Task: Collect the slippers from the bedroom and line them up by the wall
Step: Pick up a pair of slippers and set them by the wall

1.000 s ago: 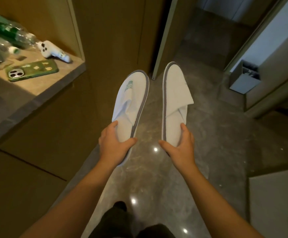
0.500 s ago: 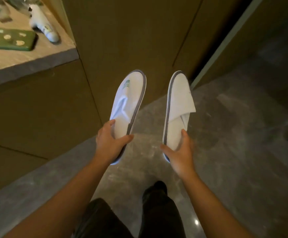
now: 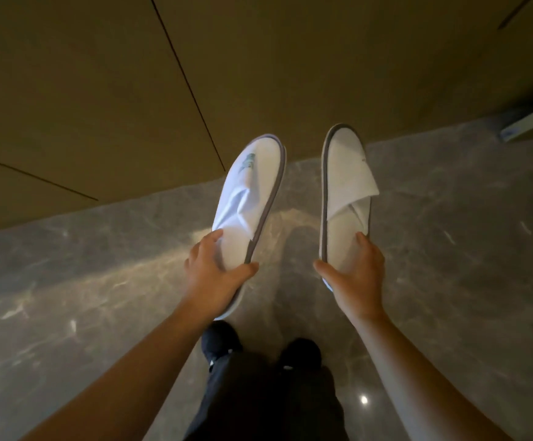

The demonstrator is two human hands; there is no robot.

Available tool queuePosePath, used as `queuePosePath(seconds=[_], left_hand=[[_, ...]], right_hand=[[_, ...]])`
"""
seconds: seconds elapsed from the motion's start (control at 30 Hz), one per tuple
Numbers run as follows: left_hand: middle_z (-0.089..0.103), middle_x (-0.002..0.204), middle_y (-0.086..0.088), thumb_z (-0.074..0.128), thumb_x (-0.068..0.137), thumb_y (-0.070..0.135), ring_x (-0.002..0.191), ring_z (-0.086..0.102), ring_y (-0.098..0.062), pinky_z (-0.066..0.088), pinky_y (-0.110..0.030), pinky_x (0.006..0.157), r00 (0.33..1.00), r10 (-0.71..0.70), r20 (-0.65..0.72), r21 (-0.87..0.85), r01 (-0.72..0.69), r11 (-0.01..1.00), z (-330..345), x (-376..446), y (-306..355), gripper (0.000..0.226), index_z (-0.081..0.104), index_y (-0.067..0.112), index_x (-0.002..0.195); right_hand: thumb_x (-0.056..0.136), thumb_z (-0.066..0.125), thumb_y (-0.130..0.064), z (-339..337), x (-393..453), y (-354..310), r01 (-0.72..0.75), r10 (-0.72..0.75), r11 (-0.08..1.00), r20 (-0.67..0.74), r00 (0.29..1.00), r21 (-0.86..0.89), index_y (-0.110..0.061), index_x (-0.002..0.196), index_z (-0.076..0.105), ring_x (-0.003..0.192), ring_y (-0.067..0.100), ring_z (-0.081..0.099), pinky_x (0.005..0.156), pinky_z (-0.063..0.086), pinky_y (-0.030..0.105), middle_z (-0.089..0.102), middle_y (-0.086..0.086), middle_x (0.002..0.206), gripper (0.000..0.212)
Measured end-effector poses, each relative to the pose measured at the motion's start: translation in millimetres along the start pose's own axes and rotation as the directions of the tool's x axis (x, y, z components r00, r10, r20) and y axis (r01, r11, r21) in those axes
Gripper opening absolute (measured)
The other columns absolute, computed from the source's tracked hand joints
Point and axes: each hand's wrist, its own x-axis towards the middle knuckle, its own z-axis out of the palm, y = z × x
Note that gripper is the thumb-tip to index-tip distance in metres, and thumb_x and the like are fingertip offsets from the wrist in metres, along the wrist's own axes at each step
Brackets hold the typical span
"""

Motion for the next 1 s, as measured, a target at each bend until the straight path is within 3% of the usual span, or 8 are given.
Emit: queuePosePath(seconds=[0.3, 0.43, 0.57, 0.67, 0.77, 0.87, 0.93, 1.0], left_hand=[[0.045, 0.132, -0.014, 0.077, 0.062, 0.026, 0.118, 0.041, -0.031, 0.036, -0.043, 0.096, 0.991, 0.134, 0.02, 0.123, -0.136, 0.983, 157, 190, -137, 0.075, 0.039, 0.016, 0.126], [0.043, 0.134, -0.015, 0.076, 0.062, 0.029, 0.122, 0.037, -0.032, 0.031, -0.043, 0.102, 0.979, 0.205, 0.0, 0.143, -0.203, 0.969, 217, 260, -182, 0.078, 0.037, 0.013, 0.128], [0.039, 0.138, -0.013, 0.071, 0.057, 0.037, 0.124, 0.033, -0.03, 0.029, -0.042, 0.102, 0.969, 0.244, 0.025, 0.151, -0.245, 0.958, 253, 303, -207, 0.085, 0.034, 0.016, 0.13], [0.041, 0.137, -0.012, 0.062, 0.048, 0.043, 0.122, 0.035, -0.029, 0.032, -0.04, 0.099, 0.969, 0.245, 0.012, 0.132, -0.244, 0.961, 258, 316, -212, 0.09, 0.035, 0.018, 0.13], [0.041, 0.136, -0.011, 0.065, 0.05, 0.043, 0.123, 0.035, -0.028, 0.031, -0.038, 0.098, 0.962, 0.271, 0.003, 0.142, -0.269, 0.953, 251, 316, -211, 0.088, 0.035, 0.018, 0.13], [0.041, 0.136, -0.011, 0.076, 0.061, 0.031, 0.123, 0.035, -0.028, 0.03, -0.038, 0.099, 0.954, 0.3, -0.003, 0.16, -0.295, 0.942, 242, 310, -206, 0.082, 0.034, 0.018, 0.13], [0.039, 0.137, -0.011, 0.077, 0.059, 0.027, 0.124, 0.035, -0.028, 0.029, -0.036, 0.099, 0.937, 0.349, 0.005, 0.195, -0.343, 0.919, 235, 305, -203, 0.085, 0.033, 0.017, 0.131], [0.035, 0.141, -0.009, 0.078, 0.057, 0.029, 0.127, 0.031, -0.026, 0.026, -0.032, 0.101, 0.916, 0.4, 0.036, 0.215, -0.398, 0.892, 228, 300, -201, 0.09, 0.03, 0.016, 0.132]], right_hand=[[0.06, 0.079, -0.031, 159, 141, 175, -0.114, 0.115, 0.993, -0.089, 0.989, 0.007, -0.01, 0.131, 0.036, 0.126, 0.033, 0.036, 0.102, 0.033, 0.039, 0.039, 0.017, 0.137, 0.086], [0.058, 0.08, -0.036, 214, 190, 240, -0.119, 0.111, 0.99, -0.103, 0.988, -0.072, -0.012, 0.131, 0.034, 0.124, 0.036, 0.037, 0.1, 0.036, 0.044, 0.038, 0.017, 0.137, 0.089], [0.058, 0.08, -0.037, 247, 223, 273, -0.151, 0.127, 0.98, -0.182, 0.975, -0.129, -0.01, 0.13, 0.035, 0.123, 0.038, 0.038, 0.099, 0.039, 0.049, 0.037, 0.019, 0.138, 0.09], [0.064, 0.075, -0.039, 261, 238, 276, -0.161, 0.126, 0.975, -0.212, 0.969, -0.155, -0.008, 0.131, 0.032, 0.127, 0.039, 0.032, 0.105, 0.034, 0.051, 0.031, 0.022, 0.141, 0.085], [0.075, 0.064, -0.042, 269, 235, 262, -0.111, 0.068, 0.967, -0.188, 0.98, -0.23, -0.009, 0.134, 0.029, 0.134, 0.036, 0.026, 0.11, 0.027, 0.047, 0.026, 0.021, 0.146, 0.077], [0.077, 0.062, -0.039, 276, 220, 232, 0.036, -0.036, 0.999, -0.101, 0.994, 0.002, -0.014, 0.127, 0.041, 0.12, 0.02, 0.044, 0.098, 0.034, 0.028, 0.048, 0.011, 0.134, 0.059], [0.079, 0.063, -0.035, 281, 211, 203, 0.016, -0.034, 0.958, 0.059, 0.998, 0.288, -0.02, 0.12, 0.045, 0.108, 0.012, 0.051, 0.088, 0.039, 0.024, 0.056, 0.004, 0.123, 0.047], [0.079, 0.064, -0.028, 287, 207, 178, -0.011, -0.064, 0.901, 0.157, 0.986, 0.433, -0.025, 0.109, 0.045, 0.098, 0.012, 0.057, 0.082, 0.046, 0.024, 0.059, 0.0, 0.11, 0.036]])
